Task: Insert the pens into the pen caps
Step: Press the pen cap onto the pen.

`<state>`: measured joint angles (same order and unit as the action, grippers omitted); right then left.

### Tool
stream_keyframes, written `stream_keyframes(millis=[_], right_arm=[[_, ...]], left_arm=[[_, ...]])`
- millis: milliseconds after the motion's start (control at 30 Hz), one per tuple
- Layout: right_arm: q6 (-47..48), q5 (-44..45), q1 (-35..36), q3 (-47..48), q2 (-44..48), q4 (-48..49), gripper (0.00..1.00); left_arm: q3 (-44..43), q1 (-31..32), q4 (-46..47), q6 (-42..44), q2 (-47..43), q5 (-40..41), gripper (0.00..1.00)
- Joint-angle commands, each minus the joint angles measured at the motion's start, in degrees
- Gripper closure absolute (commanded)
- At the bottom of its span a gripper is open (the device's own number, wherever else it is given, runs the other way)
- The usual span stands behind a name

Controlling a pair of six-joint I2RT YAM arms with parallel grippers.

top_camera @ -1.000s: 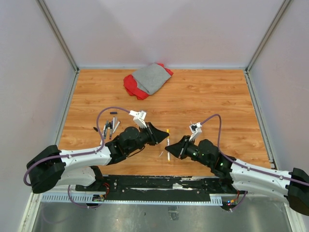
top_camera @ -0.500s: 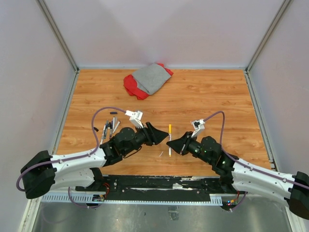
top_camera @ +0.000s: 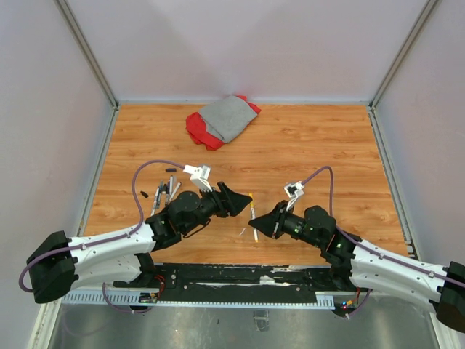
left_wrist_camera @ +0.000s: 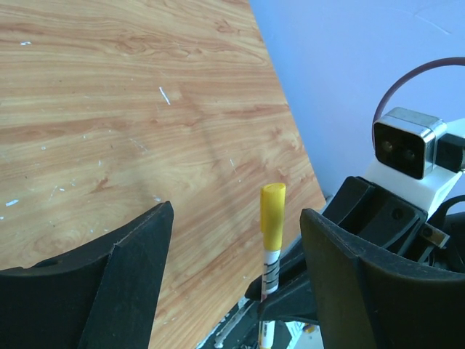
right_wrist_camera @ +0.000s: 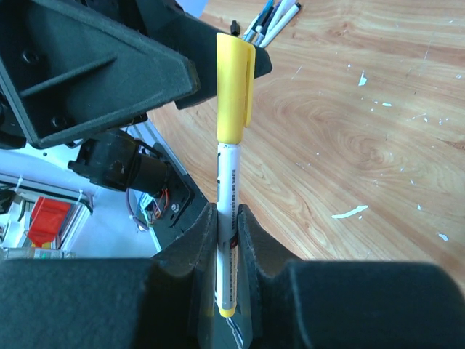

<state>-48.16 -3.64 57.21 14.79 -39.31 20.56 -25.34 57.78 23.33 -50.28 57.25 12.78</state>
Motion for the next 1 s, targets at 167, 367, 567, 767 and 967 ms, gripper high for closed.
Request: stream_keyframes(millis=[167,367,567,767,967], right_arm=[[9.4,3.1,-0.4,6.8,-0.9,-13.3,0.99],[15.1,6.3,-0.4,10.5,-1.6,-19.4,0.99],[16.6,7.1,-0.4,12.2,-3.9,-20.1,0.99],[17.9,9.3,-0.4,13.4,-4.8,-21.2,1.00],[18.1,10.2,-0.4,13.6,-5.2,-20.5,0.99]], left_arm=[[-4.6,0.0,-2.9,-0.3,1.0,2.1,0.24],[-11.2,0.0,-13.0,-0.6,4.4,6.2,0.21],[-18.2,0.0,-20.7,-1.0,10.3,8.0,0.28],[-19.9,0.7,-21.4,-1.4,13.3,8.0,0.31],[-22.1,2.3,-24.1,-1.8,15.6,10.2,0.34]])
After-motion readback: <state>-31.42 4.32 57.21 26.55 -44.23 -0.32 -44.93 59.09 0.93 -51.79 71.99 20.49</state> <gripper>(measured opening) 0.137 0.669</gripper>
